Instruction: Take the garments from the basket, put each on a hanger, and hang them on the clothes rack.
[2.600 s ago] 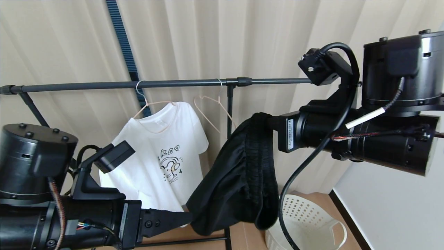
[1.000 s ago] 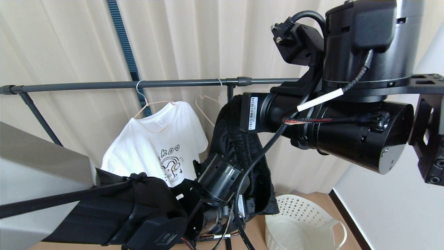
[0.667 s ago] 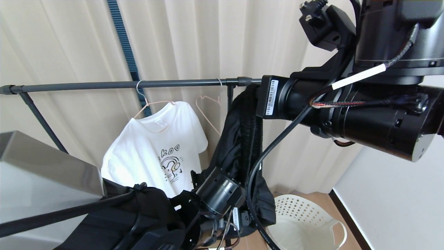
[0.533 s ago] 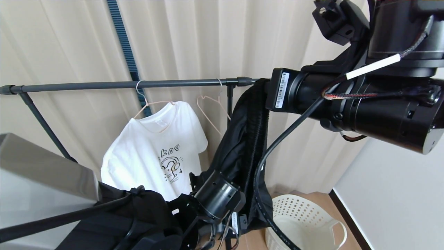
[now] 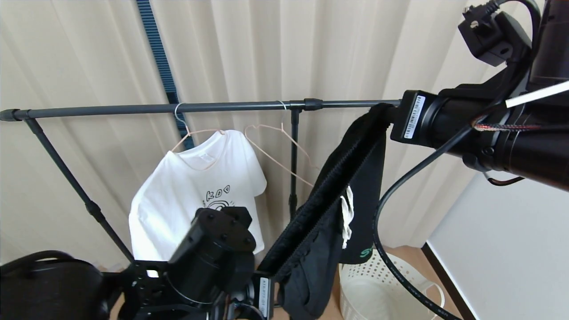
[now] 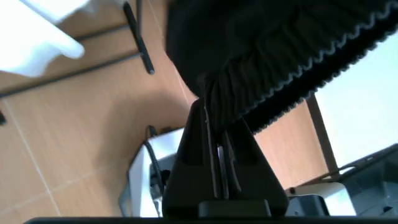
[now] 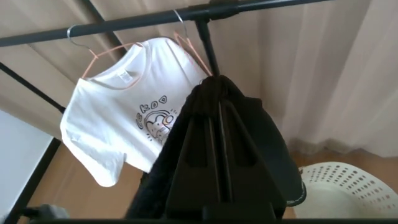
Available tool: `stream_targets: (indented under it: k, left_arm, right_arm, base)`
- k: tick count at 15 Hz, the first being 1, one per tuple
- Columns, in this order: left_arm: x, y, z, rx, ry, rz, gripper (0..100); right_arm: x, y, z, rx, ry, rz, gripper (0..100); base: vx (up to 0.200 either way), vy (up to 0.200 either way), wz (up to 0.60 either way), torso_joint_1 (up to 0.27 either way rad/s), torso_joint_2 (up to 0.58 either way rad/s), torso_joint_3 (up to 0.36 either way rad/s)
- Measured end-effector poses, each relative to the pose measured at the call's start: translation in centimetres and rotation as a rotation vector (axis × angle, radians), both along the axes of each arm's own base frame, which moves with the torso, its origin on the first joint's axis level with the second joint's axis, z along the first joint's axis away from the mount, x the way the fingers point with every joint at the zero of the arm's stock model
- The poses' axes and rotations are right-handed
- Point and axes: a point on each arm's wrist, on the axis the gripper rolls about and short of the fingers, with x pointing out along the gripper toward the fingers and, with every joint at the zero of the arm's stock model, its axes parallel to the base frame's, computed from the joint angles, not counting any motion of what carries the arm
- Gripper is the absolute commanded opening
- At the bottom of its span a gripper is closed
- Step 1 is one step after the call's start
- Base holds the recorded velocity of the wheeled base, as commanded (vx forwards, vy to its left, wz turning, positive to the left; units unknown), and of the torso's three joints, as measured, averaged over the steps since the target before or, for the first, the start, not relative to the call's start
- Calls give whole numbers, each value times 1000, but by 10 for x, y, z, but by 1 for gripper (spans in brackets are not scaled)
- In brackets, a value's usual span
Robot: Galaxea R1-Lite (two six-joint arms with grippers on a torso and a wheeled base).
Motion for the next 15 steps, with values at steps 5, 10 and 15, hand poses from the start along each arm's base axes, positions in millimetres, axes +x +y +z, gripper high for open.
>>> stream_targets:
  k: [5, 10, 15]
  left_arm:
    - [20, 34, 38, -13, -156, 67, 0]
    - [39, 40, 61, -9, -244, 95, 0]
    - [46, 46, 57, 72, -263, 73, 0]
  right_arm:
    - [-11, -23, -34, -66, 99, -36, 0]
    - [-24, -22, -64, -257, 282, 9, 0]
    - [-11, -15, -76, -291, 323, -11, 0]
  base:
    - [0, 0, 0, 0, 0, 0]
    - [0, 0, 0, 0, 0, 0]
    - [0, 0, 0, 0, 0, 0]
